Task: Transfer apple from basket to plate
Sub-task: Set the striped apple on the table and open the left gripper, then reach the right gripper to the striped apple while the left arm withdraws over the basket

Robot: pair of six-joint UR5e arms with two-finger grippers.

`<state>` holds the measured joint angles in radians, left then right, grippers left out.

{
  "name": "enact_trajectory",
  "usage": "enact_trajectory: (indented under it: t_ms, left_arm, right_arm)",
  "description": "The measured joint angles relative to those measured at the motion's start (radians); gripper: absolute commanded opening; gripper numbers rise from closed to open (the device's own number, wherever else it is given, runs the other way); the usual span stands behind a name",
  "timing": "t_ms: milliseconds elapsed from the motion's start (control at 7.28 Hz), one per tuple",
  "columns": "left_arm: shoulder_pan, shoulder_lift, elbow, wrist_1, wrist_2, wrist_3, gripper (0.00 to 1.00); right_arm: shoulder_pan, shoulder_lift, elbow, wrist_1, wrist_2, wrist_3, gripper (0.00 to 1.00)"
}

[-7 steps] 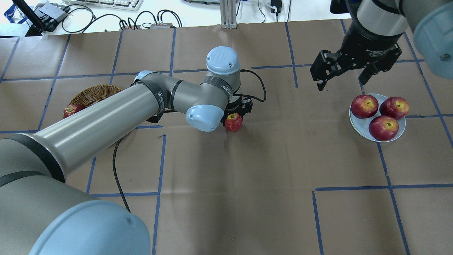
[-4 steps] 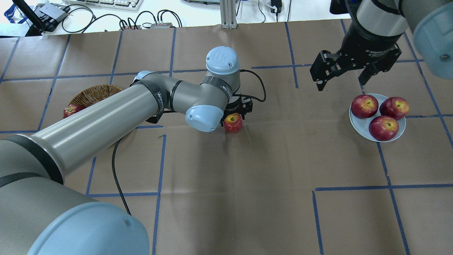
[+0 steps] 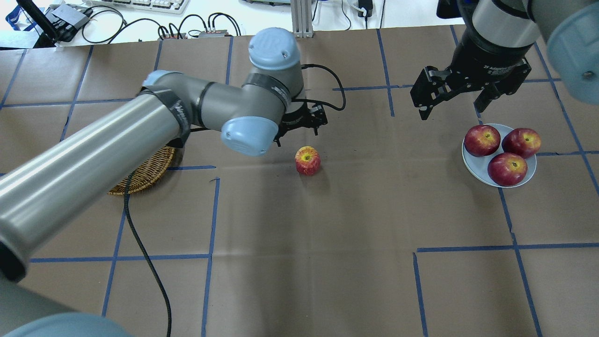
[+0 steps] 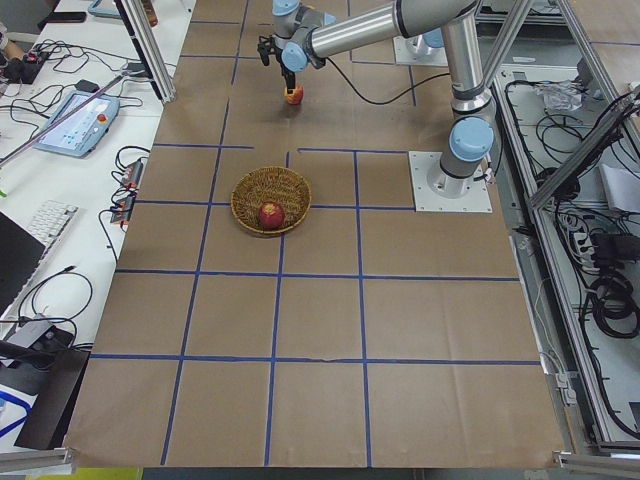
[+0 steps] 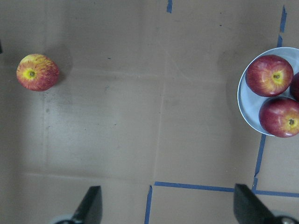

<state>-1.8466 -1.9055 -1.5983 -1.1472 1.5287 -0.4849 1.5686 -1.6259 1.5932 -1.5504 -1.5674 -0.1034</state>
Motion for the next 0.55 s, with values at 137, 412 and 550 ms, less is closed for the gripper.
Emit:
enact_trajectory:
  t_ms: [137, 412, 550]
  left_arm:
    - [0.057, 0.099, 0.002, -0.123, -0.002, 0.090, 0.98]
    - [0.168, 0.287, 0.004, -0.357, -0.003, 0.256, 0.99]
    - [0.203, 0.358, 0.004, -0.442, -0.001, 0.349, 0.99]
  right_arm:
    - [0.003, 0.002, -0.001, -0.003, 0.001, 0.000, 1.00]
    - [0.010, 0.013, -0.007, -0.013, -0.002, 0.029, 1.00]
    - [0.026, 0.036, -0.009, -0.031, 0.001, 0.085, 1.00]
